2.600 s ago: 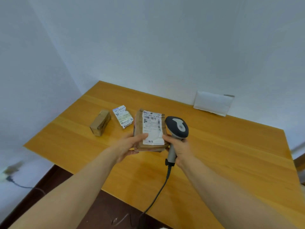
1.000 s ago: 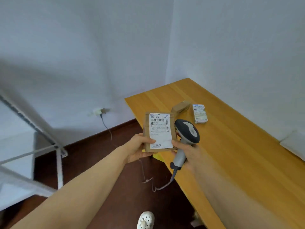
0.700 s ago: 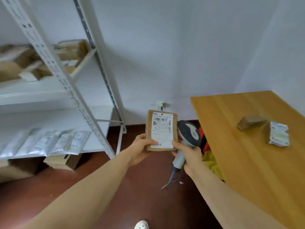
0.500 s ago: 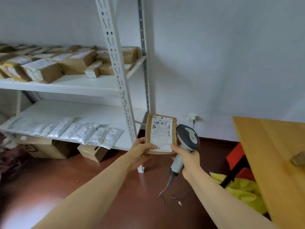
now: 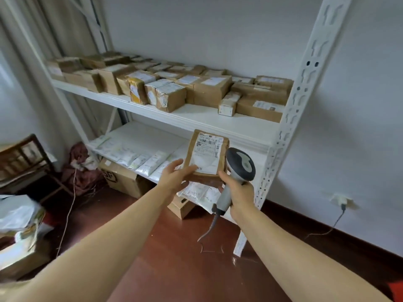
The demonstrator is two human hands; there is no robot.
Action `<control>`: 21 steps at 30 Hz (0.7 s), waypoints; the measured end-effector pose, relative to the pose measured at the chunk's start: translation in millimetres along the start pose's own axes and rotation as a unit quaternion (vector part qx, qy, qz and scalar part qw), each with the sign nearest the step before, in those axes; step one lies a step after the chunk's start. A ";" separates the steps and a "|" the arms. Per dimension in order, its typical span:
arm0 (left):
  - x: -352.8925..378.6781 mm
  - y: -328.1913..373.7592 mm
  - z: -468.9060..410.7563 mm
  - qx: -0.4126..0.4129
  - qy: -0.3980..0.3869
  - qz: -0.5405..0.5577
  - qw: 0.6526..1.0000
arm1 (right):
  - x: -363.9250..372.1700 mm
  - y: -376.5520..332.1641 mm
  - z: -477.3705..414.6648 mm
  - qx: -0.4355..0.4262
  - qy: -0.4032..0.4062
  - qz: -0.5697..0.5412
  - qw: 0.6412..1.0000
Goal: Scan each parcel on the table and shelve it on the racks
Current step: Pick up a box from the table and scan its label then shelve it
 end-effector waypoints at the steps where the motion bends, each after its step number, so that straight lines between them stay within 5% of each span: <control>1: -4.8 10.4 -13.2 0.014 0.016 -0.007 1.000 | 13.6 -4.3 -8.7 -0.008 0.000 0.006 1.000; 10: -9.2 92.3 -135.3 0.050 0.078 -0.042 0.995 | 117.5 -52.5 -103.9 -0.083 -0.067 0.094 0.990; 21: -10.5 140.9 -245.3 0.065 0.163 -0.135 0.975 | 198.2 -71.0 -209.9 -0.045 -0.094 0.111 0.988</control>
Point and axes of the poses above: each hand's wrist, its own z-axis away from the middle knuckle, its own x-axis out of the palm, y = z × x, the point moved 6 cm from there along -z, towards the middle knuckle, and after that the axes turned 3 degrees about -z, right-handed, at the moved point
